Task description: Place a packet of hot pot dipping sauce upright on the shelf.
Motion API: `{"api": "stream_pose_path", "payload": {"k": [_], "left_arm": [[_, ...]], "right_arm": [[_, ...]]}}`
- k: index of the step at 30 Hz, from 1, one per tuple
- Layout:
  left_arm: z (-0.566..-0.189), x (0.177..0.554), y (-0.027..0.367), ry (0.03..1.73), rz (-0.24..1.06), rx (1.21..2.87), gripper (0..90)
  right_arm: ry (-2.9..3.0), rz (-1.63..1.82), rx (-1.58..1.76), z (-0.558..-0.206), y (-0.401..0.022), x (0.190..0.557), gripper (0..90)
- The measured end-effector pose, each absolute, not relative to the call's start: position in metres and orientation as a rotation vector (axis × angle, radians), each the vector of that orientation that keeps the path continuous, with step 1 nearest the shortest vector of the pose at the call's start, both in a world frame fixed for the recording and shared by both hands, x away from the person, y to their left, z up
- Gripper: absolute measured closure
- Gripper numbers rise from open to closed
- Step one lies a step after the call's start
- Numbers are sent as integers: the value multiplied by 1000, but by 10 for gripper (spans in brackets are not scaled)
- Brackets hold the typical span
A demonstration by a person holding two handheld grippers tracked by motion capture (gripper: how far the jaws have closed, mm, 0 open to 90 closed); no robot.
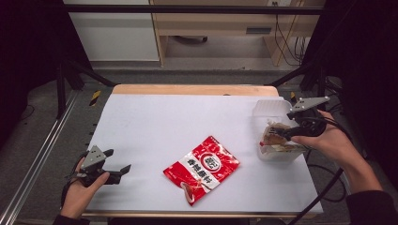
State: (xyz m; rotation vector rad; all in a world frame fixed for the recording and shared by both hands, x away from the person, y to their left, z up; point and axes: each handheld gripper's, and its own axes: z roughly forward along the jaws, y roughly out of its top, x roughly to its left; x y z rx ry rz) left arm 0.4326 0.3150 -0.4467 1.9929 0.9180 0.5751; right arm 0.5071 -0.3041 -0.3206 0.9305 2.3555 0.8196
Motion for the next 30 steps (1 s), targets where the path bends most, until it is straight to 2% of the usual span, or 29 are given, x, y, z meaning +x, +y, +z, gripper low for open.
{"api": "stream_pose_path", "payload": {"k": [9,16,30], "left_arm": [[-447,432,314,914,576,1998,89],[-447,432,313,910,576,2008,89],[-446,432,314,905,592,2014,88]], "right_arm": [[2304,917,853,-294,-267,488,149],[2287,996,749,-288,-230,469,103],[2280,1087,792,-324,-166,454,165]]}}
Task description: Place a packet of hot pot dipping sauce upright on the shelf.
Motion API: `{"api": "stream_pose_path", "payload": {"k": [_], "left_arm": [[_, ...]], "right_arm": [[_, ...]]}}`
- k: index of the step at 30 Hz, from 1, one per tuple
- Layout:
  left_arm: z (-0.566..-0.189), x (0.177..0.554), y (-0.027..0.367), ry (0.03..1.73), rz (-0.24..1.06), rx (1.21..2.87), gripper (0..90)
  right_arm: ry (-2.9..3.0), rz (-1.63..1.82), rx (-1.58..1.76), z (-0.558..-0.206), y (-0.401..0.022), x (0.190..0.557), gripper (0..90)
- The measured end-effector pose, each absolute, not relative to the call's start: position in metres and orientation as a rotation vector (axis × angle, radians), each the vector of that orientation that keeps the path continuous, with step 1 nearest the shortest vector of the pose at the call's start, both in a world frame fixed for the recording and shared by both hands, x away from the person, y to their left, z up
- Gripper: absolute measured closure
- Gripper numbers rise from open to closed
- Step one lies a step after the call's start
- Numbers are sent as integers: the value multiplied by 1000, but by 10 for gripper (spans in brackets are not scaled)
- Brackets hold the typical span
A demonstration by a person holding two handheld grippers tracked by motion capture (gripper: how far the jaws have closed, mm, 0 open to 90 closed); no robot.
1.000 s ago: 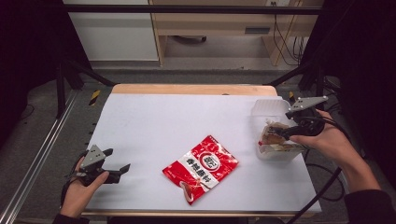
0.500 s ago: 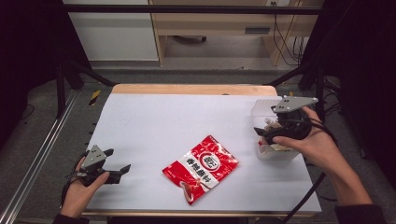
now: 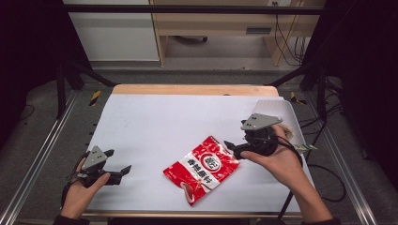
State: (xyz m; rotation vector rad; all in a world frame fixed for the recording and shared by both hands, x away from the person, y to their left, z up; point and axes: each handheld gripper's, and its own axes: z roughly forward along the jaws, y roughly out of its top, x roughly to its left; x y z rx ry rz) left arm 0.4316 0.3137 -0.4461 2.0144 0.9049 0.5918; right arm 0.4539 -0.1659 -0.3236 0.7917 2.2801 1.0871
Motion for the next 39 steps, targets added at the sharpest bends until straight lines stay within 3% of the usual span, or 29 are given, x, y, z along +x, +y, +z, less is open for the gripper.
{"api": "stream_pose_path", "payload": {"k": [13,39], "left_arm": [[-446,432,312,902,591,2015,88],[-446,431,311,896,588,2021,88]], "right_arm": [[2264,1134,935,-363,-153,454,224],[2236,1036,1130,-426,-158,452,224]]}}
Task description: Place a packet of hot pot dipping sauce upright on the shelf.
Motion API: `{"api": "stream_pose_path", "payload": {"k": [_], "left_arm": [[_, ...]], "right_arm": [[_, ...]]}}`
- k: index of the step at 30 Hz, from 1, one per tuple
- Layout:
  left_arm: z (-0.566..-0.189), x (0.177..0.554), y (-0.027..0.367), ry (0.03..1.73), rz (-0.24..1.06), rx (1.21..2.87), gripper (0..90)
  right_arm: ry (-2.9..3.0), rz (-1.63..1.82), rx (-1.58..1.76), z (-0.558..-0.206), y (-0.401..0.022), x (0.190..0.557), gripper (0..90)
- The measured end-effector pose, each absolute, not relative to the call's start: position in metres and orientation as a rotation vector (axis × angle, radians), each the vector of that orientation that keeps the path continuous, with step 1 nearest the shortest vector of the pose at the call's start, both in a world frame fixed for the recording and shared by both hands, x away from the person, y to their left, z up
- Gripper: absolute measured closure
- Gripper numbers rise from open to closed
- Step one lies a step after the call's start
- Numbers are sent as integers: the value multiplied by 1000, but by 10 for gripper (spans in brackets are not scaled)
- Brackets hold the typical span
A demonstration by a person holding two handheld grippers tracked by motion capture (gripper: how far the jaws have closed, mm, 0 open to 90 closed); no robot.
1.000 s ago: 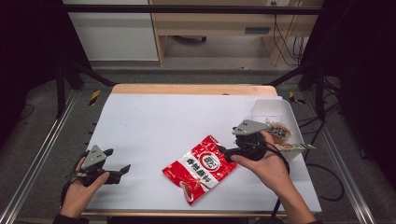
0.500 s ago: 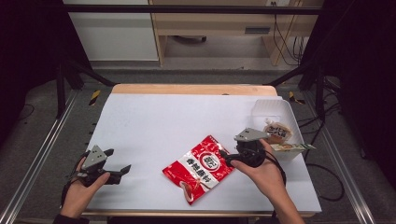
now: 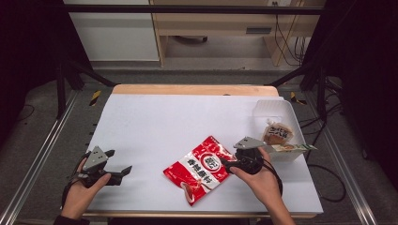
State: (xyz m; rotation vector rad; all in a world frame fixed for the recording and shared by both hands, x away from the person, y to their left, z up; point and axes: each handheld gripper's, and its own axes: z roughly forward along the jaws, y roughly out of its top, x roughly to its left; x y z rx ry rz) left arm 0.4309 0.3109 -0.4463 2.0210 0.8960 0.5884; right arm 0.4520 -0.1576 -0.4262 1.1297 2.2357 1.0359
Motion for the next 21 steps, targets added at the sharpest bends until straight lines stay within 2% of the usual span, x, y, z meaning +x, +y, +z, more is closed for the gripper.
{"api": "stream_pose_path", "payload": {"k": [11,21], "left_arm": [[-447,431,310,892,585,2026,88],[-447,431,308,877,581,2039,88]], "right_arm": [[2236,1007,1210,-451,-162,454,213],[2242,1026,1279,-470,-167,447,158]]}}
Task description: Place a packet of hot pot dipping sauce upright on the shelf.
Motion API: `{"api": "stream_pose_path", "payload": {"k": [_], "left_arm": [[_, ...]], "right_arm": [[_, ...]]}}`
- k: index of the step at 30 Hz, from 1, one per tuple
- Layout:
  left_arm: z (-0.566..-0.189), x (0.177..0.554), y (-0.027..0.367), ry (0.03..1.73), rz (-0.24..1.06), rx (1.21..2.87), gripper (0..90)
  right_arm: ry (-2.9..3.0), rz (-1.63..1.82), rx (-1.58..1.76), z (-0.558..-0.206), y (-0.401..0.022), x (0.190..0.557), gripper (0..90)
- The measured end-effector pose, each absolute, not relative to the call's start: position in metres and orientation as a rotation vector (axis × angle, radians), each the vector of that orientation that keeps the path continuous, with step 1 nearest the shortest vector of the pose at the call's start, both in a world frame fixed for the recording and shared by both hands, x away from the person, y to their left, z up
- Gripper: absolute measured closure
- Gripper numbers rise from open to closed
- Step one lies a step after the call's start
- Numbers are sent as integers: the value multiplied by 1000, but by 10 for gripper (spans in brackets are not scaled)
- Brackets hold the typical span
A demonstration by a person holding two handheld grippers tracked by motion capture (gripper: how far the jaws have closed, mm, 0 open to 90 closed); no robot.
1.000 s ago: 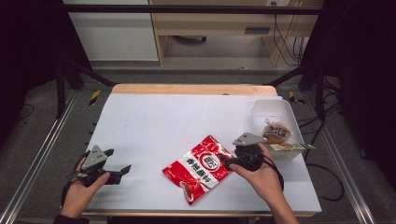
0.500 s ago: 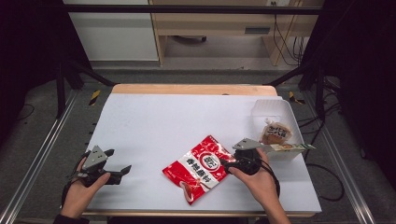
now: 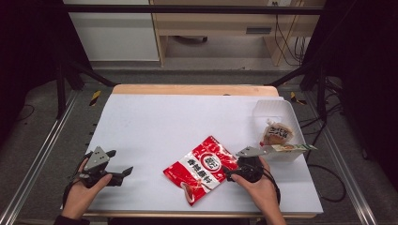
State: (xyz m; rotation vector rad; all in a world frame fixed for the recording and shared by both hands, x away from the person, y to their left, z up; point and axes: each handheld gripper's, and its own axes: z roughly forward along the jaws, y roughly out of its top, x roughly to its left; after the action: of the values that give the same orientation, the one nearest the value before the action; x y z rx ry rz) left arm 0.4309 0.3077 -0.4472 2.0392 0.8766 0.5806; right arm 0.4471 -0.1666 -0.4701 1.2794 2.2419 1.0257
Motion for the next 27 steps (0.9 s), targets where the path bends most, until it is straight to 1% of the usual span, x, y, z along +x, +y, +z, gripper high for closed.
{"api": "stream_pose_path", "payload": {"k": [16,22,27], "left_arm": [[-448,431,306,868,579,2048,88],[-448,431,306,868,576,2050,88],[-448,431,306,863,574,2059,88]], "right_arm": [[2268,1095,1322,-476,-168,450,169],[2254,1144,1320,-472,-167,446,192],[2242,1240,1308,-464,-166,439,241]]}}
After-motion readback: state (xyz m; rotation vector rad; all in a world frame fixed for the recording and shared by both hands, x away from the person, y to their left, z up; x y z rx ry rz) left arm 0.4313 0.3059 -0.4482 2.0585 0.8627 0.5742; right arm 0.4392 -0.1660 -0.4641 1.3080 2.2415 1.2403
